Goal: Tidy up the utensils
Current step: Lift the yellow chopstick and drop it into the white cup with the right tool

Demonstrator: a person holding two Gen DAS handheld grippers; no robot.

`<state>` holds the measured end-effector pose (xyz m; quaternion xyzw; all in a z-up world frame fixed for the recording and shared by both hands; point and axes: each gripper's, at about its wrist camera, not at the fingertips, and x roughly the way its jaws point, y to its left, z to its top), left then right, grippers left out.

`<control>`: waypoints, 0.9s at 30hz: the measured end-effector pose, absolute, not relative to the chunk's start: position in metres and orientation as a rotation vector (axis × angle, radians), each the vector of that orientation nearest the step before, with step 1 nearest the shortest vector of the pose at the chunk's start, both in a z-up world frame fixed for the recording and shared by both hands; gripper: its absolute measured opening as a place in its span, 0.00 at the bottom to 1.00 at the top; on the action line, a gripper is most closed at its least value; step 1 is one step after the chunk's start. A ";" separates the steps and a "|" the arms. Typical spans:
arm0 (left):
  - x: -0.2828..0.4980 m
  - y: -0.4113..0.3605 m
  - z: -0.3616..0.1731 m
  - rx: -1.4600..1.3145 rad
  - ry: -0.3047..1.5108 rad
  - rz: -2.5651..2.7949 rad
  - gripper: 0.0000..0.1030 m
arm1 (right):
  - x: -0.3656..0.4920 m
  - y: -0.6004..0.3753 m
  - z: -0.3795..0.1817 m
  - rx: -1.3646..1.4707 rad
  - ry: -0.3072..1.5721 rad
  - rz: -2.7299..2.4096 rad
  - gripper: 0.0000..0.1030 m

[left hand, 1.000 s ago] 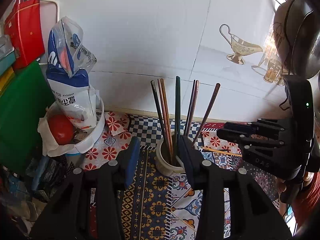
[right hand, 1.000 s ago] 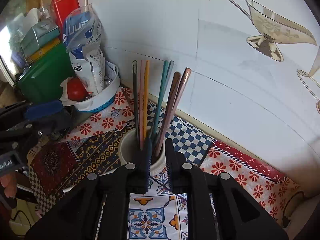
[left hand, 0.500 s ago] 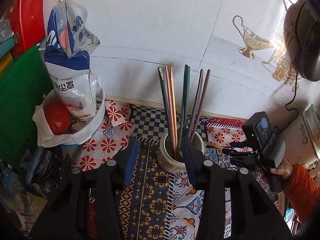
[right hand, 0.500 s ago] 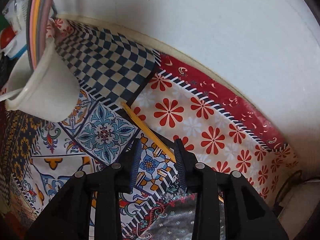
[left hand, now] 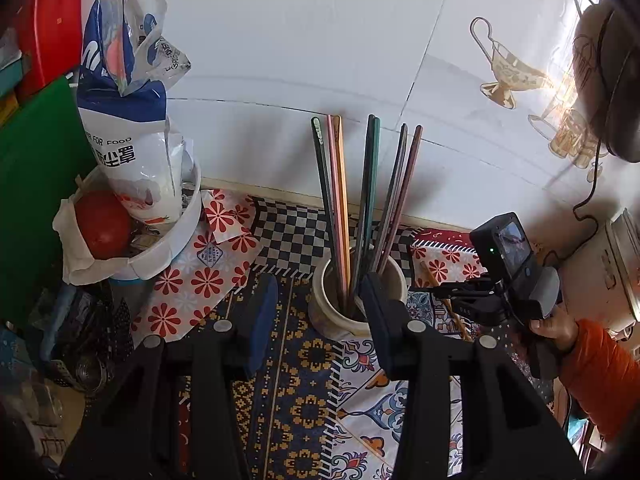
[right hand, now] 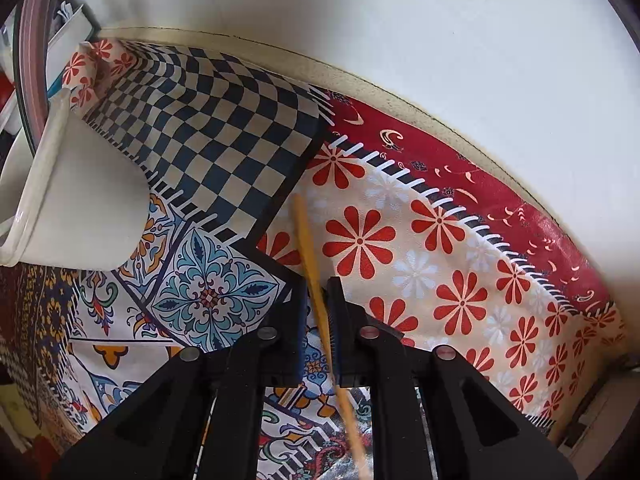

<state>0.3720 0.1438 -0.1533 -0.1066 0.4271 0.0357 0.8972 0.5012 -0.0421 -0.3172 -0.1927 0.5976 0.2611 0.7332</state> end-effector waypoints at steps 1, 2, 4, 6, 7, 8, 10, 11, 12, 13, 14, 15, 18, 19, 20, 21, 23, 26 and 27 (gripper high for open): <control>0.371 0.143 -0.152 -0.219 0.883 0.070 0.42 | 0.502 -0.046 -0.314 -0.388 1.318 0.576 0.06; 0.370 0.141 -0.151 -0.216 0.882 0.065 0.42 | 0.500 -0.050 -0.311 -0.359 1.313 0.580 0.06; 0.368 0.138 -0.149 -0.205 0.880 0.060 0.42 | 0.493 -0.054 -0.301 -0.338 1.275 0.571 0.06; 0.365 0.135 -0.147 -0.194 0.877 0.059 0.42 | 0.483 -0.059 -0.286 -0.305 1.231 0.571 0.06; 0.364 0.133 -0.145 -0.192 0.875 0.057 0.42 | 0.479 -0.062 -0.276 -0.282 1.205 0.575 0.06; 0.362 0.131 -0.144 -0.192 0.872 0.055 0.42 | 0.474 -0.068 -0.265 -0.264 1.178 0.576 0.06; 0.360 0.129 -0.141 -0.195 0.866 0.051 0.42 | 0.465 -0.078 -0.240 -0.218 1.119 0.582 0.06; 0.359 0.128 -0.139 -0.196 0.862 0.050 0.42 | 0.460 -0.081 -0.226 -0.195 1.084 0.585 0.05; 0.358 0.128 -0.138 -0.197 0.858 0.050 0.42 | 0.456 -0.083 -0.211 -0.173 1.047 0.590 0.05; 0.357 0.127 -0.136 -0.199 0.854 0.050 0.42 | 0.450 -0.084 -0.197 -0.155 1.011 0.597 0.05; 0.355 0.127 -0.135 -0.200 0.851 0.050 0.42 | 0.445 -0.083 -0.183 -0.134 0.975 0.600 0.05; 0.354 0.127 -0.133 -0.201 0.849 0.051 0.42 | 0.443 -0.081 -0.170 -0.117 0.940 0.610 0.05; 0.349 0.128 -0.131 -0.205 0.842 0.061 0.42 | 0.432 -0.077 -0.135 -0.077 0.838 0.642 0.05; 0.347 0.130 -0.130 -0.206 0.841 0.064 0.42 | 0.429 -0.072 -0.125 -0.069 0.803 0.649 0.05; 0.345 0.131 -0.130 -0.208 0.841 0.068 0.42 | 0.422 -0.068 -0.115 -0.058 0.771 0.661 0.05; 0.343 0.132 -0.129 -0.210 0.839 0.071 0.42 | 0.418 -0.064 -0.106 -0.047 0.741 0.675 0.05; 0.339 0.136 -0.128 -0.214 0.837 0.081 0.42 | 0.412 -0.053 -0.090 -0.036 0.688 0.698 0.05; 0.333 0.141 -0.127 -0.225 0.832 0.096 0.42 | 0.404 -0.032 -0.078 -0.046 0.630 0.725 0.05; 0.331 0.143 -0.126 -0.227 0.831 0.101 0.42 | 0.404 -0.022 -0.080 -0.056 0.629 0.735 0.05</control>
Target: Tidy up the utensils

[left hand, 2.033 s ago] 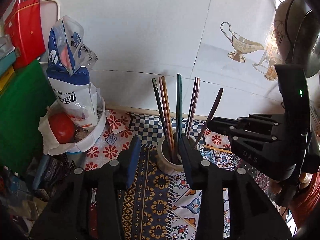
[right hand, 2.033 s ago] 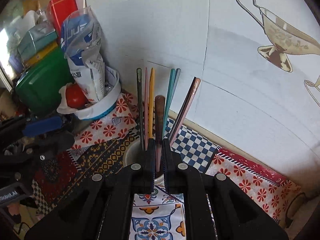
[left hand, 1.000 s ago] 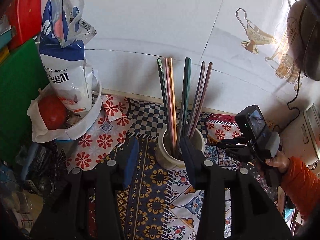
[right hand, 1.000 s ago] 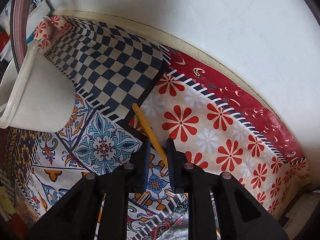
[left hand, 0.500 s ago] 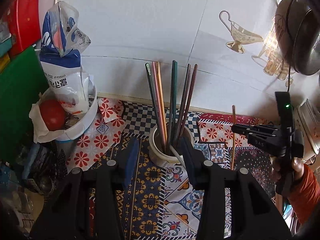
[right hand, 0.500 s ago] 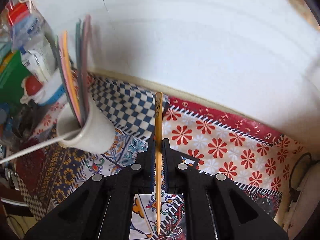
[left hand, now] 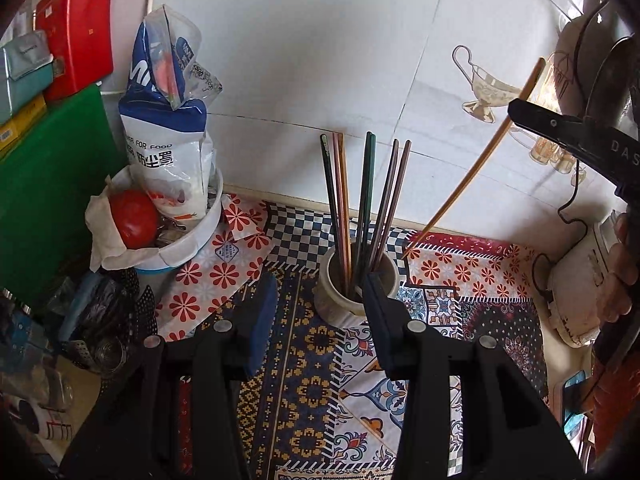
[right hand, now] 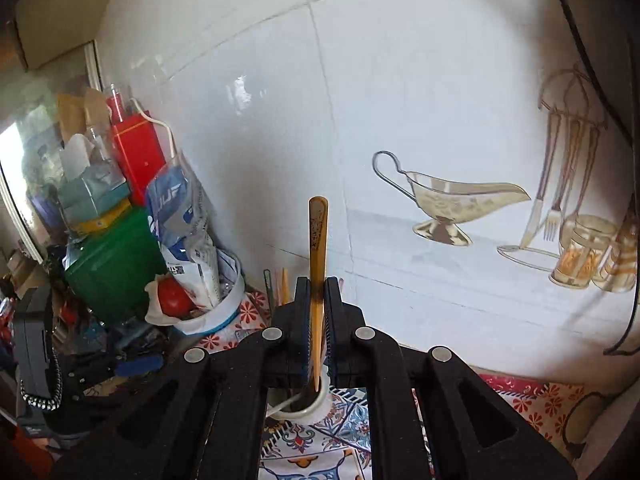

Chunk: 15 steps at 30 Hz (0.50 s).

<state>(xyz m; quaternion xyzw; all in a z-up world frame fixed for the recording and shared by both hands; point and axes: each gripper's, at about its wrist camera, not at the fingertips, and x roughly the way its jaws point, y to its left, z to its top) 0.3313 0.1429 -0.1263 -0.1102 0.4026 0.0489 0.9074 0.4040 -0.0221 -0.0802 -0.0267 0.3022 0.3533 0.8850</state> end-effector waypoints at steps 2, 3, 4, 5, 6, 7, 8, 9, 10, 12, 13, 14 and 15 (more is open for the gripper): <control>0.327 0.146 -0.125 -0.229 0.825 0.114 0.42 | 0.405 -0.007 -0.087 -0.072 0.641 0.753 0.05; 0.326 0.147 -0.124 -0.231 0.822 0.118 0.42 | 0.404 0.000 -0.096 -0.088 0.653 0.755 0.05; 0.324 0.149 -0.122 -0.234 0.820 0.120 0.42 | 0.403 0.005 -0.102 -0.107 0.667 0.753 0.05; 0.323 0.149 -0.122 -0.238 0.817 0.121 0.42 | 0.403 0.009 -0.109 -0.123 0.685 0.752 0.05; 0.321 0.149 -0.120 -0.239 0.815 0.123 0.42 | 0.403 0.010 -0.114 -0.138 0.703 0.752 0.05; 0.319 0.149 -0.119 -0.239 0.812 0.125 0.42 | 0.403 0.012 -0.121 -0.157 0.720 0.750 0.06; 0.317 0.150 -0.118 -0.238 0.808 0.126 0.42 | 0.404 0.013 -0.126 -0.175 0.737 0.744 0.06; 0.316 0.149 -0.116 -0.235 0.804 0.127 0.42 | 0.405 0.015 -0.133 -0.190 0.758 0.739 0.06; 0.315 0.148 -0.115 -0.231 0.800 0.126 0.42 | 0.406 0.018 -0.139 -0.202 0.785 0.733 0.06; 0.313 0.145 -0.112 -0.221 0.792 0.121 0.42 | 0.409 0.017 -0.145 -0.208 0.841 0.717 0.06; 0.311 0.143 -0.110 -0.215 0.787 0.117 0.42 | 0.409 0.015 -0.146 -0.205 0.862 0.713 0.06; 0.310 0.141 -0.108 -0.207 0.782 0.113 0.42 | 0.407 0.012 -0.144 -0.200 0.873 0.716 0.06; 0.309 0.139 -0.105 -0.199 0.775 0.108 0.42 | 0.405 0.008 -0.141 -0.193 0.876 0.722 0.06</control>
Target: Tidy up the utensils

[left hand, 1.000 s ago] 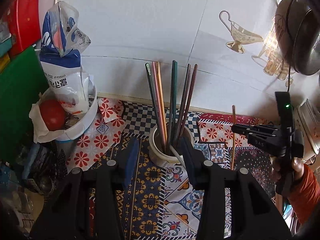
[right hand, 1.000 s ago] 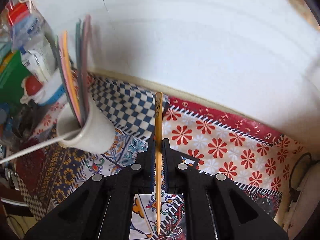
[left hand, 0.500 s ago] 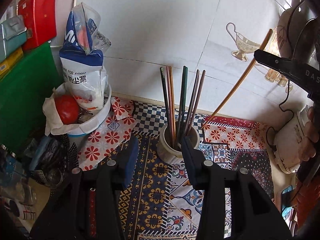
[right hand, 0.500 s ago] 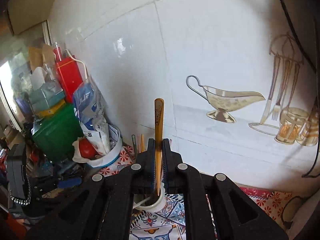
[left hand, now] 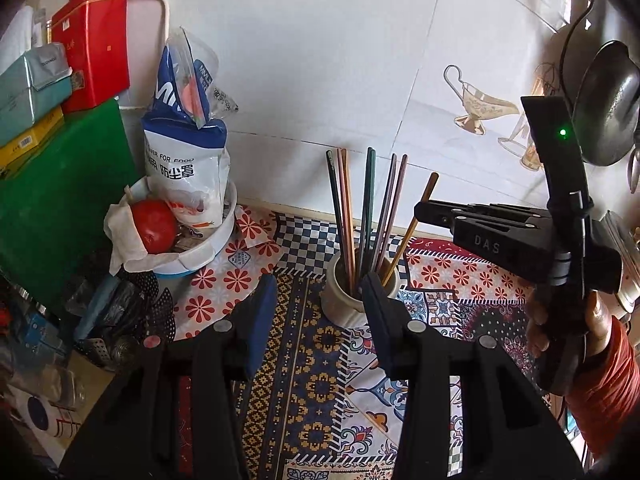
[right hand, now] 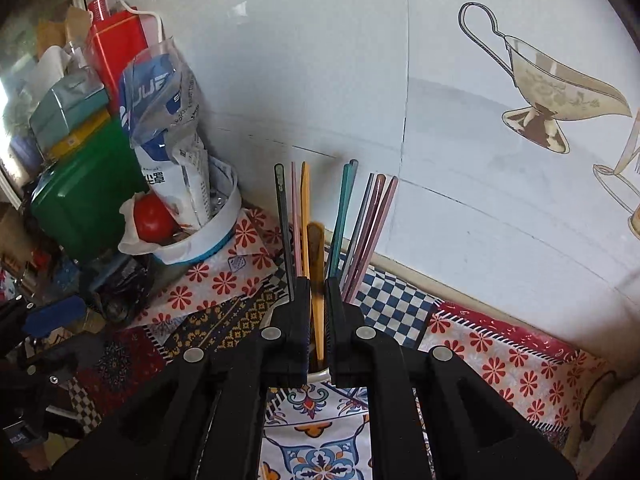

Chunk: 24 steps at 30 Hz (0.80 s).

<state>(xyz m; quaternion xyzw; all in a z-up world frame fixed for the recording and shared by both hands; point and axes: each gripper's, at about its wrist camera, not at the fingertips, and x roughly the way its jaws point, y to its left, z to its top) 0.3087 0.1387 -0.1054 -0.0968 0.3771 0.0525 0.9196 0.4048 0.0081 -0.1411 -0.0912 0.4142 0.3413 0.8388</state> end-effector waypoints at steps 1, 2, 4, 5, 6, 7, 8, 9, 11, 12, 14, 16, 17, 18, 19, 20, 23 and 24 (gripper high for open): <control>0.307 0.136 -0.102 -0.192 0.767 0.101 0.42 | 0.402 0.005 -0.138 -0.187 0.874 0.724 0.08; 0.306 0.133 -0.099 -0.186 0.758 0.095 0.42 | 0.398 0.000 -0.132 -0.183 0.870 0.726 0.10; 0.301 0.128 -0.091 -0.179 0.736 0.082 0.42 | 0.388 -0.008 -0.119 -0.168 0.851 0.739 0.20; 0.299 0.125 -0.086 -0.178 0.722 0.073 0.42 | 0.381 -0.013 -0.110 -0.158 0.830 0.742 0.22; 0.295 0.122 -0.080 -0.177 0.707 0.066 0.42 | 0.372 -0.020 -0.100 -0.149 0.804 0.742 0.22; 0.291 0.119 -0.074 -0.176 0.688 0.058 0.42 | 0.363 -0.027 -0.089 -0.138 0.778 0.743 0.22; 0.287 0.116 -0.067 -0.172 0.667 0.052 0.42 | 0.354 -0.033 -0.079 -0.122 0.752 0.744 0.22; 0.282 0.113 -0.060 -0.168 0.644 0.048 0.42 | 0.344 -0.042 -0.069 -0.104 0.723 0.744 0.22; 0.270 0.107 -0.044 -0.158 0.591 0.039 0.42 | 0.323 -0.059 -0.048 -0.068 0.662 0.739 0.22; 0.263 0.105 -0.036 -0.154 0.562 0.036 0.42 | 0.311 -0.068 -0.038 -0.053 0.626 0.735 0.22; 0.248 0.098 -0.019 -0.145 0.504 0.028 0.44 | 0.285 -0.084 -0.017 -0.034 0.545 0.726 0.22; 0.232 0.093 -0.003 -0.136 0.442 0.023 0.48 | 0.260 -0.097 0.001 -0.020 0.462 0.710 0.22; 0.223 0.089 0.004 -0.129 0.408 0.025 0.50 | 0.248 -0.104 0.008 -0.014 0.425 0.701 0.22; 0.214 0.086 0.011 -0.121 0.375 0.029 0.51 | 0.237 -0.110 0.015 -0.008 0.391 0.688 0.22; 0.206 0.083 0.017 -0.112 0.345 0.033 0.54 | 0.226 -0.115 0.021 -0.003 0.360 0.677 0.22; 0.197 0.080 0.023 -0.103 0.314 0.038 0.57 | 0.217 -0.119 0.026 0.002 0.336 0.669 0.22; 0.173 0.073 0.035 -0.090 0.239 0.046 0.68 | 0.191 -0.129 0.037 0.007 0.274 0.637 0.26; 0.166 0.071 0.037 -0.087 0.221 0.048 0.72 | 0.183 -0.131 0.038 0.001 0.256 0.617 0.31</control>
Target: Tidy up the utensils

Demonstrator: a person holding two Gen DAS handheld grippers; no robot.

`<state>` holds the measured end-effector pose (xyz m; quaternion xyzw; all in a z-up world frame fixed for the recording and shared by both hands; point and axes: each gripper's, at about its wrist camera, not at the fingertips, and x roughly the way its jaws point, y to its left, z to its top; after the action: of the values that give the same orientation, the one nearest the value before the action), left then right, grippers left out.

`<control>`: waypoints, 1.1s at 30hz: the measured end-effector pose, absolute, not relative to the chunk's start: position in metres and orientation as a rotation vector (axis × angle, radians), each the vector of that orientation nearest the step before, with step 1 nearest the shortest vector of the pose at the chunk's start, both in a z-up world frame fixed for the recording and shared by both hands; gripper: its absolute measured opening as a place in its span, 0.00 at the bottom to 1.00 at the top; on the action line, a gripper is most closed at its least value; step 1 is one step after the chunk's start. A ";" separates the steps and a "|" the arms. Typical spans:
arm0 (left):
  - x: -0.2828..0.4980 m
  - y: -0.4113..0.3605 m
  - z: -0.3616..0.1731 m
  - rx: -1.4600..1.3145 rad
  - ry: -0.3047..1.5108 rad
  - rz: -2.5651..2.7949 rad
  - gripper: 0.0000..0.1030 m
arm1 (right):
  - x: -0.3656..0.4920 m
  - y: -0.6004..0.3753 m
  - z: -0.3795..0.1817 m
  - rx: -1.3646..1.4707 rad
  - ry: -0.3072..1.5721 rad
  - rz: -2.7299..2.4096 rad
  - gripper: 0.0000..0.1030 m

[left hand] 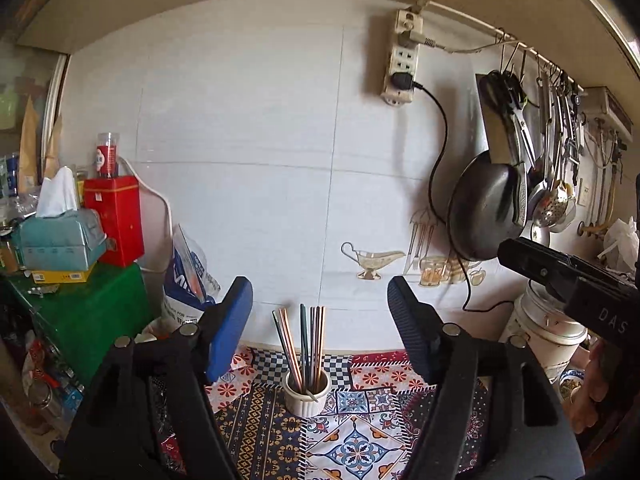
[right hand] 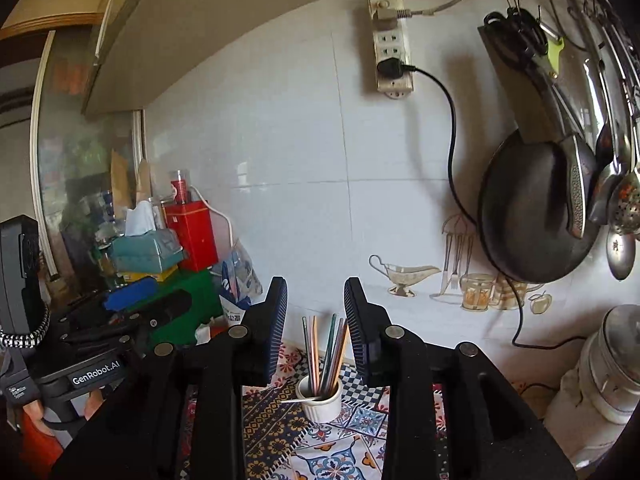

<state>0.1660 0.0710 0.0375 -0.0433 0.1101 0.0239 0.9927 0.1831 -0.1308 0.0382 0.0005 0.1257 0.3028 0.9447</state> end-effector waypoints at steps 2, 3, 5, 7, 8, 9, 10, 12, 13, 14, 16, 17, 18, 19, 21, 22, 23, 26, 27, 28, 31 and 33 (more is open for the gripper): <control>0.151 0.066 0.042 -0.079 0.186 0.056 0.86 | 0.170 -0.134 0.039 -0.004 0.221 0.582 0.42; 0.145 0.064 0.043 -0.075 0.171 0.063 0.89 | 0.163 -0.136 0.040 -0.004 0.208 0.571 0.50; 0.135 0.061 0.043 -0.069 0.149 0.080 0.94 | 0.153 -0.140 0.040 -0.001 0.190 0.552 0.60; 0.128 0.057 0.043 -0.063 0.141 0.089 0.95 | 0.144 -0.142 0.039 -0.004 0.181 0.533 0.71; 0.125 0.055 0.043 -0.059 0.140 0.093 0.95 | 0.139 -0.144 0.039 -0.005 0.175 0.519 0.73; 0.122 0.053 0.042 -0.056 0.140 0.095 0.95 | 0.136 -0.145 0.038 -0.006 0.170 0.506 0.78; 0.120 0.052 0.041 -0.055 0.140 0.098 0.96 | 0.133 -0.146 0.038 -0.004 0.166 0.498 0.83; 0.117 0.050 0.039 -0.053 0.145 0.099 0.96 | 0.127 -0.150 0.037 0.004 0.156 0.480 0.88; 0.116 0.049 0.038 -0.054 0.148 0.099 0.96 | 0.125 -0.151 0.037 0.006 0.153 0.470 0.92; 0.114 0.048 0.038 -0.056 0.151 0.099 0.96 | 0.123 -0.152 0.037 0.007 0.151 0.460 0.94; 0.112 0.048 0.037 -0.063 0.154 0.100 0.96 | 0.119 -0.155 0.036 0.009 0.148 0.444 0.95; 0.111 0.048 0.036 -0.065 0.157 0.100 0.96 | 0.118 -0.156 0.036 0.014 0.149 0.442 0.95; 0.111 0.048 0.036 -0.068 0.160 0.099 0.96 | 0.117 -0.158 0.036 0.019 0.153 0.444 0.95; 0.110 0.048 0.036 -0.073 0.163 0.099 0.96 | 0.117 -0.159 0.036 0.023 0.157 0.447 0.95; 0.108 0.047 0.035 -0.079 0.166 0.098 0.96 | 0.114 -0.161 0.035 0.028 0.159 0.441 0.95; 0.107 0.046 0.034 -0.080 0.166 0.099 0.96 | 0.114 -0.163 0.035 0.030 0.159 0.436 0.95; 0.106 0.046 0.034 -0.079 0.166 0.101 0.96 | 0.113 -0.164 0.034 0.033 0.160 0.433 0.95; 0.103 0.044 0.034 -0.080 0.171 0.094 0.96 | 0.110 -0.167 0.034 0.038 0.161 0.417 0.95; 0.102 0.043 0.034 -0.078 0.173 0.090 0.96 | 0.108 -0.169 0.035 0.040 0.162 0.409 0.95; 0.101 0.043 0.034 -0.077 0.174 0.088 0.96 | 0.107 -0.170 0.035 0.043 0.164 0.406 0.95; 0.099 0.041 0.033 -0.077 0.180 0.082 0.96 | 0.102 -0.174 0.035 0.051 0.167 0.394 0.96; 0.096 0.039 0.032 -0.080 0.184 0.078 0.96 | 0.098 -0.176 0.034 0.054 0.167 0.386 0.96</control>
<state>0.0956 0.0388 0.0320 -0.0398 0.0916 0.0391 0.9942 0.0984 -0.1765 0.0338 0.0270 0.0830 0.1917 0.9776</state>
